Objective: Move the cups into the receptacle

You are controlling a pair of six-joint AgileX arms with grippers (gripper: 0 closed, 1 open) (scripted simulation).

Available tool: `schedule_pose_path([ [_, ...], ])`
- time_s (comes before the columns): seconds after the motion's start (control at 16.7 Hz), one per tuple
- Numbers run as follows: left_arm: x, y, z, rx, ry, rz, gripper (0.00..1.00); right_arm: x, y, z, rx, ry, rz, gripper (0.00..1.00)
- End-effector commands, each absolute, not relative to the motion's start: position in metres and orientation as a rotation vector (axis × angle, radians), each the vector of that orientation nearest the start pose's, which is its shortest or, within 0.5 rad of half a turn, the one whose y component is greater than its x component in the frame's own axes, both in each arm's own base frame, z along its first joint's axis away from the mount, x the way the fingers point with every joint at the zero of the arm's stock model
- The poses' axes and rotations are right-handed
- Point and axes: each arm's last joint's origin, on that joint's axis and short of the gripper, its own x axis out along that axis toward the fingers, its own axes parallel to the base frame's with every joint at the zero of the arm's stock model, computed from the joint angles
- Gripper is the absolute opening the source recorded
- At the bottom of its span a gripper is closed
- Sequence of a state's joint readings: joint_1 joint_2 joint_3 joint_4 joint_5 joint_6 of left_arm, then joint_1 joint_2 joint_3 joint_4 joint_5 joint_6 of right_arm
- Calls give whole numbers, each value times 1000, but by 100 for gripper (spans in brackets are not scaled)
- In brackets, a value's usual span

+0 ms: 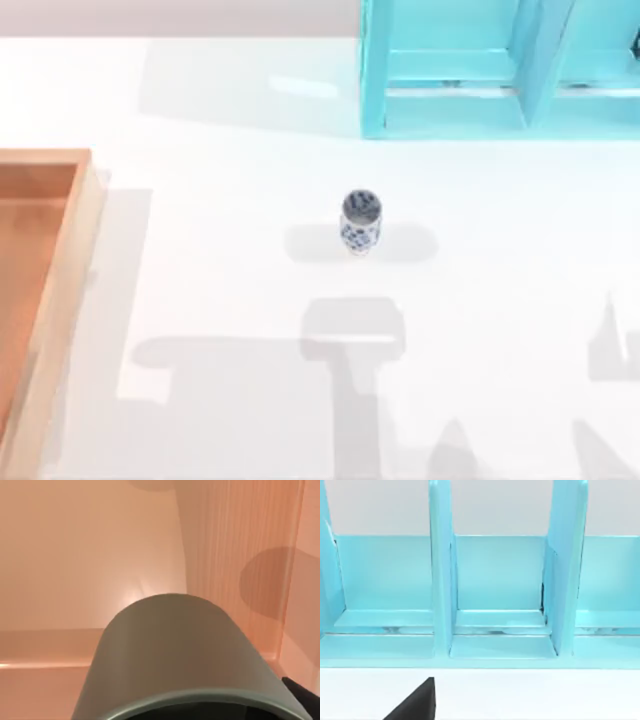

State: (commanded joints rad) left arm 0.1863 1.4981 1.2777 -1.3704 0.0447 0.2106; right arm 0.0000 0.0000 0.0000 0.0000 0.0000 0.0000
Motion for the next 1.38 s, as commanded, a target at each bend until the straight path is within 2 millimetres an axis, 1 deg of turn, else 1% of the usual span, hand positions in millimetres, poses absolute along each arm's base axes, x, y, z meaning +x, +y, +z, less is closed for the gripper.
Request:
schedule_pose_path([
  [0.12, 234, 66, 278, -23, 1556, -59, 0, 106, -1, 160, 0, 0, 0, 100],
  [0.24, 221, 73, 282, -29, 1551, -62, 0, 106, -1, 160, 0, 0, 0, 100],
  [0.3, 219, 73, 281, -30, 1554, -62, 0, 106, -1, 160, 0, 0, 0, 100],
  [0.6, 220, 73, 281, -24, 1554, -63, 0, 106, -1, 160, 0, 0, 0, 100],
  [0.72, 221, 74, 274, -24, 1553, -63, 0, 106, -1, 160, 0, 0, 0, 100],
  [1.26, 220, 79, 223, -30, 1554, -61, 0, 106, -1, 160, 0, 0, 0, 100],
  [1.38, 219, 80, 217, -30, 1554, -62, 0, 106, -1, 160, 0, 0, 0, 100],
])
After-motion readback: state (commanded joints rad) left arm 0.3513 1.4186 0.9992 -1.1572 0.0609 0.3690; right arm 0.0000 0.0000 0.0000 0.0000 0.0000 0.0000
